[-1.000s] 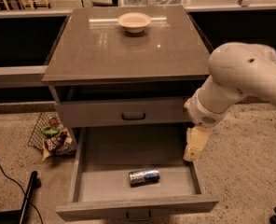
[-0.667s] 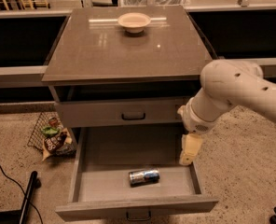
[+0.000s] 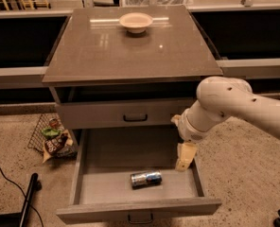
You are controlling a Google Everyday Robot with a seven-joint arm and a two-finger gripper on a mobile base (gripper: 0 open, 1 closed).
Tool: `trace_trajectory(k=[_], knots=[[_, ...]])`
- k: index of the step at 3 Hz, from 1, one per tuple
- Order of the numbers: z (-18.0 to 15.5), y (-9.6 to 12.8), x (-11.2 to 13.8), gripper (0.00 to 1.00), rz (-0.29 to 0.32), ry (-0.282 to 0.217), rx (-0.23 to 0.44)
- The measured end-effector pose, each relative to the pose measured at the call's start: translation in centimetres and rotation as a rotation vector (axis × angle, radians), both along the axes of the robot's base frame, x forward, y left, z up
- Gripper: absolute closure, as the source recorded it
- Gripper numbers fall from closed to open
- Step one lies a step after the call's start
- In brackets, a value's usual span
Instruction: Pick redbull can from middle drawer and place on counter
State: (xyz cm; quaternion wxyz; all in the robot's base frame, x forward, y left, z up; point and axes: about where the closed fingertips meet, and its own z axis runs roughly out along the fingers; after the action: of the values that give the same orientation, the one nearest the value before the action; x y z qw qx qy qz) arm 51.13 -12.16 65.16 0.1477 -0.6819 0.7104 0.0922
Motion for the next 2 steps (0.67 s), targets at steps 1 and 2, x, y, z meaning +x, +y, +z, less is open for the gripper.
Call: trace_trajectory(k=[1,2], knots=[[-3.9,0.8,0.0,0.0,0.05,0.005,0.019],[-9.3,2.4,0.2,0.0,0.104,0.028,0.032]])
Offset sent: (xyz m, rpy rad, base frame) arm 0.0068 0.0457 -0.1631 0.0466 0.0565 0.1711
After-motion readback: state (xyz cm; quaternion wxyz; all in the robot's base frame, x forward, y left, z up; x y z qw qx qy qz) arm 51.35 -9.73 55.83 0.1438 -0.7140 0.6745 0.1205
